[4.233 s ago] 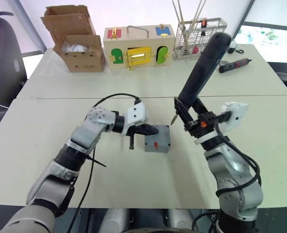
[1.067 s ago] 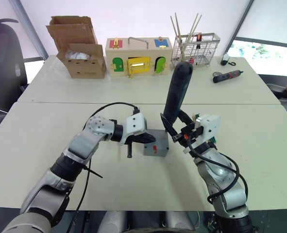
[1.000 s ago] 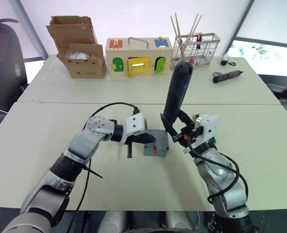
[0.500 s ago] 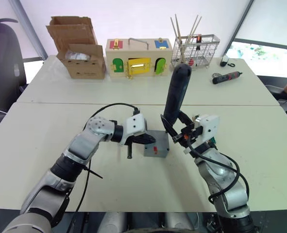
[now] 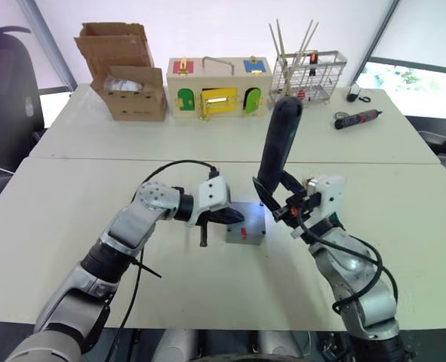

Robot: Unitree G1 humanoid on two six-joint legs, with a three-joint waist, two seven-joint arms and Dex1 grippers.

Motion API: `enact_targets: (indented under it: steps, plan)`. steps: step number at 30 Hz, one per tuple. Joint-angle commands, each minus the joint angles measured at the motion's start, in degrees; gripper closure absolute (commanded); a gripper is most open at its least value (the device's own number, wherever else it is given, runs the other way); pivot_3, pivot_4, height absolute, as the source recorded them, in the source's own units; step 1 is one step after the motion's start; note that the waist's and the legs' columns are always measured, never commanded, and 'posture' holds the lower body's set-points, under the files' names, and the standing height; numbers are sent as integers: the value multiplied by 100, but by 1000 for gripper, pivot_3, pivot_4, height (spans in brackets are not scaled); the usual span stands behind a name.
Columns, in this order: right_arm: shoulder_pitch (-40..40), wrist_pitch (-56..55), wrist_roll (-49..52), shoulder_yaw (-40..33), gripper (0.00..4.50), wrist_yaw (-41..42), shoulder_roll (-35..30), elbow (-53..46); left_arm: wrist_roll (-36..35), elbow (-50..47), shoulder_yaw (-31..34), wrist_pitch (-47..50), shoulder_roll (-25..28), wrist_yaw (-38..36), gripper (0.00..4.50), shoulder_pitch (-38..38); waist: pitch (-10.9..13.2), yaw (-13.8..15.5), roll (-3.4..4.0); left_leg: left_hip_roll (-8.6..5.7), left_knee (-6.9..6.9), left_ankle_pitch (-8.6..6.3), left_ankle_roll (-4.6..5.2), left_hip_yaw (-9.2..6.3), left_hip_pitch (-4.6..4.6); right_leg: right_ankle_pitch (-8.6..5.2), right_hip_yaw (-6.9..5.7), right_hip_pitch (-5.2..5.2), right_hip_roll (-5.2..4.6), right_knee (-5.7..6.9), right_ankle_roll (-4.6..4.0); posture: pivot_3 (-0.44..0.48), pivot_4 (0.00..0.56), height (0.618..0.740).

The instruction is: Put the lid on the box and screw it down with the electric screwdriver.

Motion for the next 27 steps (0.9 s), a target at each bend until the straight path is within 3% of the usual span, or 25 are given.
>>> enact_targets:
  steps: [1,7,11,15,18,22,25,27]
  plan:
    - [-151,808,392,-342,2666,-38,-267,-523,52,35,-10,-9,138,-63,4500,171,9,29,14,0,5,1,0,0,-26,1,0,-19,1,4,0,0,150,694]
    - [-1454,2434,2248,-1592,2666,6,-1000,-1182,-473,-104,494,156,-100,115,4500,225,67,34,64,-4,26,4,-1,0,-118,16,-4,-104,-1,9,14,0,150,694]
    - [-2608,3282,3711,-2473,2666,-265,-1501,-695,-508,-48,562,22,-148,98,4500,97,129,26,67,-5,33,10,-5,-1,-149,35,-8,-136,3,10,16,0,150,694]
    - [-3237,3587,3983,-2920,2666,-842,-1771,-46,-717,56,769,77,-370,257,4500,-95,144,34,60,-4,27,11,-7,-1,-150,35,-11,-138,2,10,17,0,150,694]
    - [-3506,4228,4414,-3394,2666,-1318,-2121,653,-993,172,1083,220,-744,550,4500,-385,152,39,52,-9,28,11,-7,1,-156,36,-12,-137,-5,4,18,0,150,694]
    - [-3597,4908,4996,-4021,2666,-1148,-3103,1587,-1468,-133,1124,675,-1045,457,4500,-580,171,40,56,-24,35,25,-27,4,-167,37,-13,-138,-18,1,20,0,150,694]
    - [-2871,5562,4559,-3793,2666,-405,-4583,2159,-1564,-605,726,846,-1059,249,4500,-548,184,48,80,-24,25,22,-21,15,-169,35,-13,-143,-18,-2,22,0,150,694]
    - [-2554,6103,4542,-3754,2666,-152,-5093,2637,-1551,-800,548,905,-1063,226,4500,-529,185,30,76,-20,17,18,-16,11,-173,34,-19,-144,-14,-2,24,0,150,694]
